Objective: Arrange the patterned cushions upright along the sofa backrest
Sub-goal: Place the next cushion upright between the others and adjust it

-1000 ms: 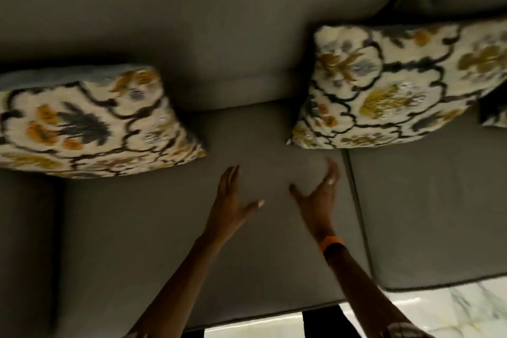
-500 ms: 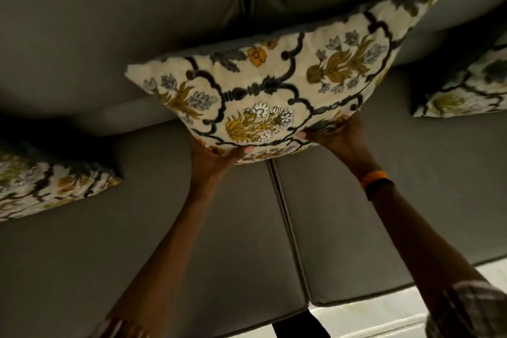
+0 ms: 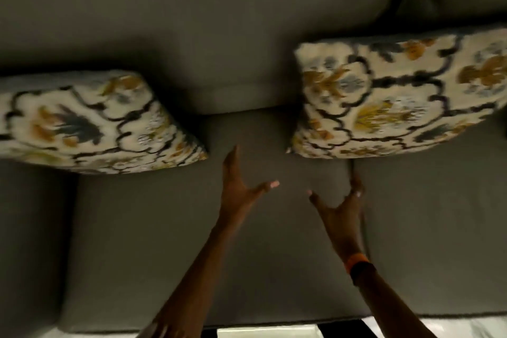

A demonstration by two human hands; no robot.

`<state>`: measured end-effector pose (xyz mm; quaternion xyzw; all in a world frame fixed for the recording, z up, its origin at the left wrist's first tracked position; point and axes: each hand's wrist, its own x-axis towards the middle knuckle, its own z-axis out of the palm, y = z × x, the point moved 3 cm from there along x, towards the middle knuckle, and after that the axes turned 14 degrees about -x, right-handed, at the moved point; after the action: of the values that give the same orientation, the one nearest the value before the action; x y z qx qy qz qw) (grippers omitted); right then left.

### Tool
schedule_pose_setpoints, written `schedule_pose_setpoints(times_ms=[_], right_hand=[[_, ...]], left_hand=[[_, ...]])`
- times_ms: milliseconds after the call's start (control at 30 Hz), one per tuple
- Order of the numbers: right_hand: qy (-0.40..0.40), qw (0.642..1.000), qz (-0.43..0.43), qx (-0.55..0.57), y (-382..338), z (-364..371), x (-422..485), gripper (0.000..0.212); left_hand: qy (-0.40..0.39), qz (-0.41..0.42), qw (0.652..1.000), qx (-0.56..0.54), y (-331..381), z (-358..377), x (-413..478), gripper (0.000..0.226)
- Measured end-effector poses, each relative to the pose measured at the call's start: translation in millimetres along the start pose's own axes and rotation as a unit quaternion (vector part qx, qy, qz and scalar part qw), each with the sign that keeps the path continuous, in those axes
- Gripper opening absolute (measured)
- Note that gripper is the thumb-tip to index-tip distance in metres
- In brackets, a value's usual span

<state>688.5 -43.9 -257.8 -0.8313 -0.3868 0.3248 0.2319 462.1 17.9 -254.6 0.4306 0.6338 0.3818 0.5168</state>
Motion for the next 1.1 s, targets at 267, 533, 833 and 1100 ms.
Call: schedule_pose_setpoints(times_ms=[267,533,833,1100], right_hand=[[-0.161,0.97,-0.181,0.03,-185,188,-72,0.115],[-0.141,0.964,-0.206,0.095,-259,241,-76,0.087],[-0.147,0.963,-0.204,0.101,-268,243,-78,0.089],[-0.092,0.981,-0.149,0.079,-242,240,-92,0.126]], left_hand=[[0.232,-0.076,0.969,-0.042,-68,-277,-19,0.136],[0.116,0.082,0.987,-0.07,-5,-410,66,0.14],[0.16,0.056,0.981,-0.094,-13,-408,85,0.144],[0.217,0.064,0.973,-0.052,-21,-376,37,0.136]])
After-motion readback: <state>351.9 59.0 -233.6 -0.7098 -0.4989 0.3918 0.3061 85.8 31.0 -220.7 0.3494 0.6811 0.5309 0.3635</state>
